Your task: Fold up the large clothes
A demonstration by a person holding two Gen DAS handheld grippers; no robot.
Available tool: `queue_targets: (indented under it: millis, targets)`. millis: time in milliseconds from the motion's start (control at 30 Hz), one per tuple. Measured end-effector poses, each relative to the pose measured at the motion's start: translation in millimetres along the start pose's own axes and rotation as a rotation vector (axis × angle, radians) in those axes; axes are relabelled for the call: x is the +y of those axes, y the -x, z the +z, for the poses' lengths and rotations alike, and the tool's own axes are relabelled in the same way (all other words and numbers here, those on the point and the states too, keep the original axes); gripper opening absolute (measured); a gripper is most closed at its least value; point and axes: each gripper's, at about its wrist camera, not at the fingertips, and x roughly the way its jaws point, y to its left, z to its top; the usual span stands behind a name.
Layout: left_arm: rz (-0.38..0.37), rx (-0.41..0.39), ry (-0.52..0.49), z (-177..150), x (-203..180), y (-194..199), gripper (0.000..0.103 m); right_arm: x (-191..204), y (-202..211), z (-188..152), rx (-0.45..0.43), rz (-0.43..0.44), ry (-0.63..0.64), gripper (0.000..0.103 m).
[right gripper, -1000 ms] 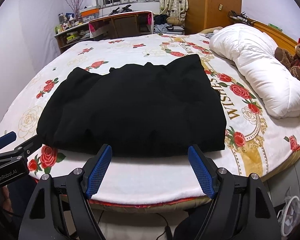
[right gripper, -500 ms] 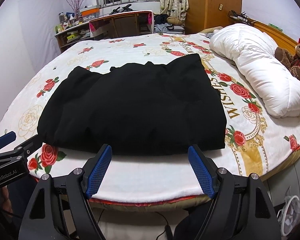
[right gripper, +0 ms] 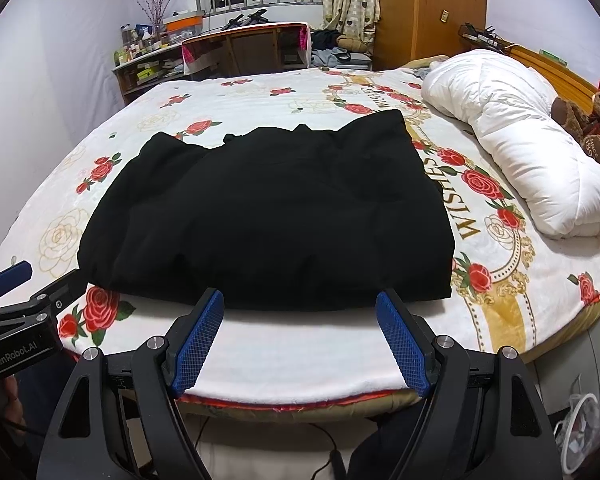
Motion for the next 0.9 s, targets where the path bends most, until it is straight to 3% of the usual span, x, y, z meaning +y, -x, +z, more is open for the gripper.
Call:
queue_targets:
  millis: [900]
  targets:
    - [0.000, 0.002, 0.011, -0.1, 1.5, 4.6, 0.099, -1.6, 3.8, 2.5, -0.004, 0.006, 0.011, 0.078]
